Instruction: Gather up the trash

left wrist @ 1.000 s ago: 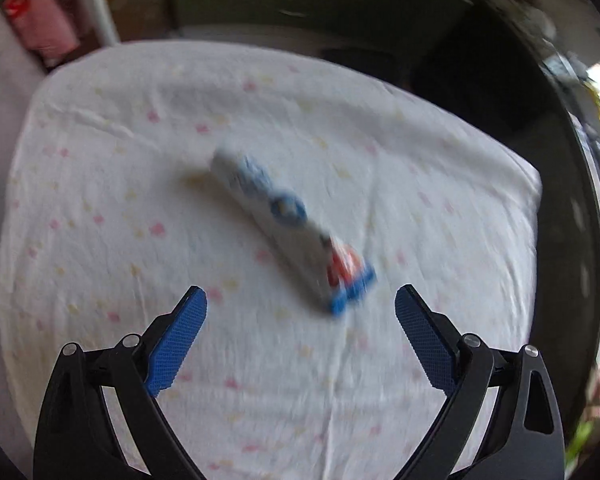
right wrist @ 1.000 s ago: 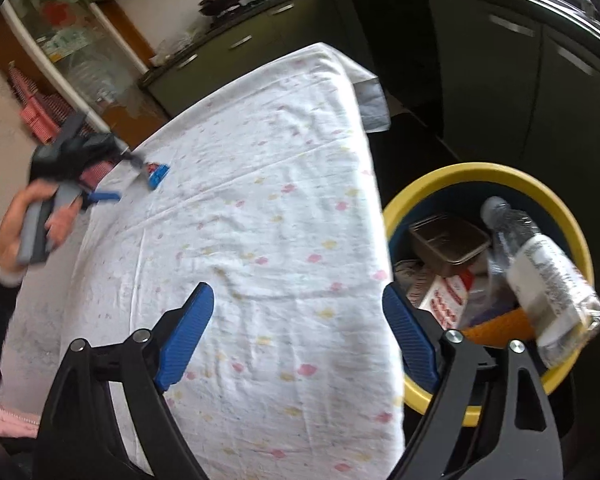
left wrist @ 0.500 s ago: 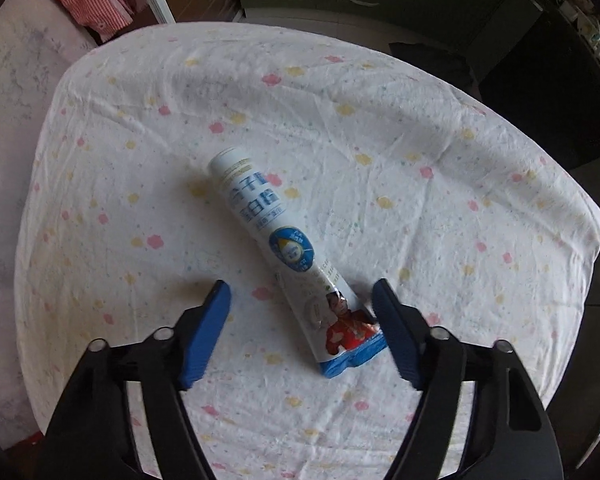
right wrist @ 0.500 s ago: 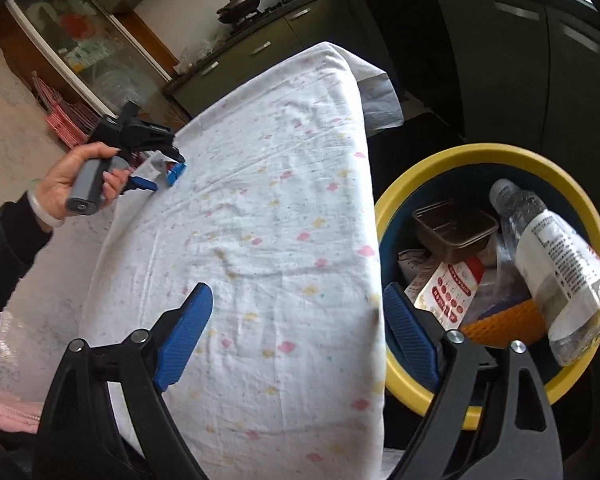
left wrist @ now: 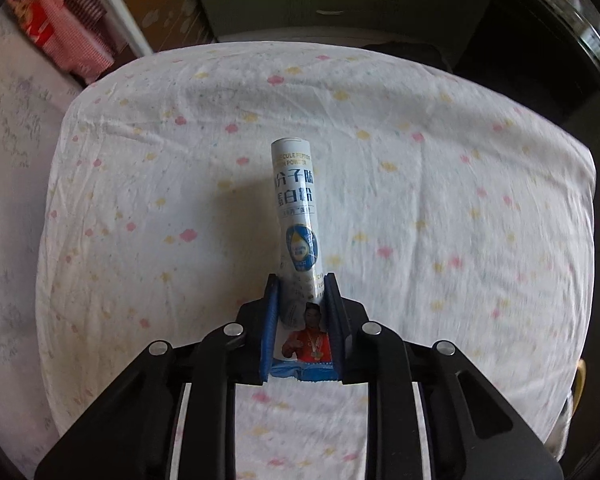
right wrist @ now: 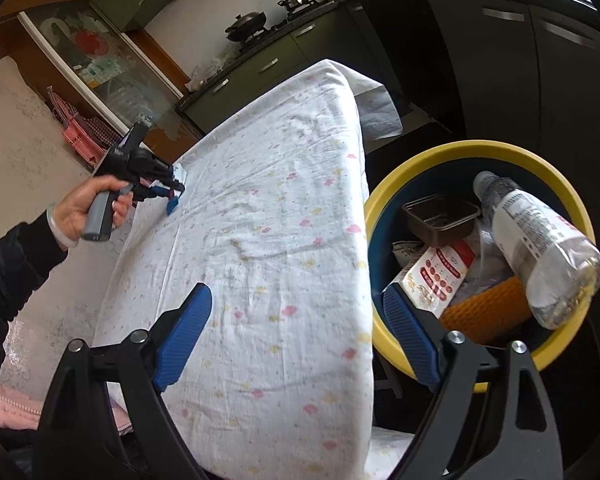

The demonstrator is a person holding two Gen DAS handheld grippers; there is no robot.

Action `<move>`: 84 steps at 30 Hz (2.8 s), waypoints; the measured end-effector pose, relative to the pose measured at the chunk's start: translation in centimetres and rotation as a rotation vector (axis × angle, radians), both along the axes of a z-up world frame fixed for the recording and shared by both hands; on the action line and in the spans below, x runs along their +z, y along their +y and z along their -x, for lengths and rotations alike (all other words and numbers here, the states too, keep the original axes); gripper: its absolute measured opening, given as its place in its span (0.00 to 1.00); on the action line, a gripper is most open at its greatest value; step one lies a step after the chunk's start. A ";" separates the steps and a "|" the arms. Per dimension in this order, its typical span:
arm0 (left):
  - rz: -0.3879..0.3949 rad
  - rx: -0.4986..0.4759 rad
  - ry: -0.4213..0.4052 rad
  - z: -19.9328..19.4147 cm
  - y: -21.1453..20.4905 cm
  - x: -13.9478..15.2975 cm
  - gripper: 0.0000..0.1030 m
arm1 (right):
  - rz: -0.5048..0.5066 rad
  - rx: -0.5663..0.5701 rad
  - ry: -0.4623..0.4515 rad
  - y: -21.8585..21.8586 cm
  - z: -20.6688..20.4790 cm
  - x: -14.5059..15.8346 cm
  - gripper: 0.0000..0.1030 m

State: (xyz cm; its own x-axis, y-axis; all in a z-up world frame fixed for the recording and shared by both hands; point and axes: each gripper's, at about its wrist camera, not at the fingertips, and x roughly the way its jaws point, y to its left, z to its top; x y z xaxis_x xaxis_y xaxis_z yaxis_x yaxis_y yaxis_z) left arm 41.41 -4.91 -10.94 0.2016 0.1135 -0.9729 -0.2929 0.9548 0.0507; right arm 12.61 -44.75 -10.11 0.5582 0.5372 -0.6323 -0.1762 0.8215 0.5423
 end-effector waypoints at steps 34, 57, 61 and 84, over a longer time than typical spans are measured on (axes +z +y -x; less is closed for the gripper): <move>0.306 -0.781 -0.108 17.6 -39.2 3.4 0.22 | -0.042 -0.400 -0.100 -13.7 13.9 2.1 0.82; 0.149 -0.751 -0.545 24.6 -32.6 5.0 0.78 | 0.001 -0.357 -0.098 -11.0 13.2 3.3 0.85; 0.067 -0.736 -0.697 28.2 -26.8 8.2 0.95 | 0.062 -0.336 -0.117 -8.8 12.9 4.3 0.85; -0.066 -0.313 -0.962 45.0 3.7 15.7 0.95 | 0.455 -0.252 -0.372 8.3 14.8 12.1 0.93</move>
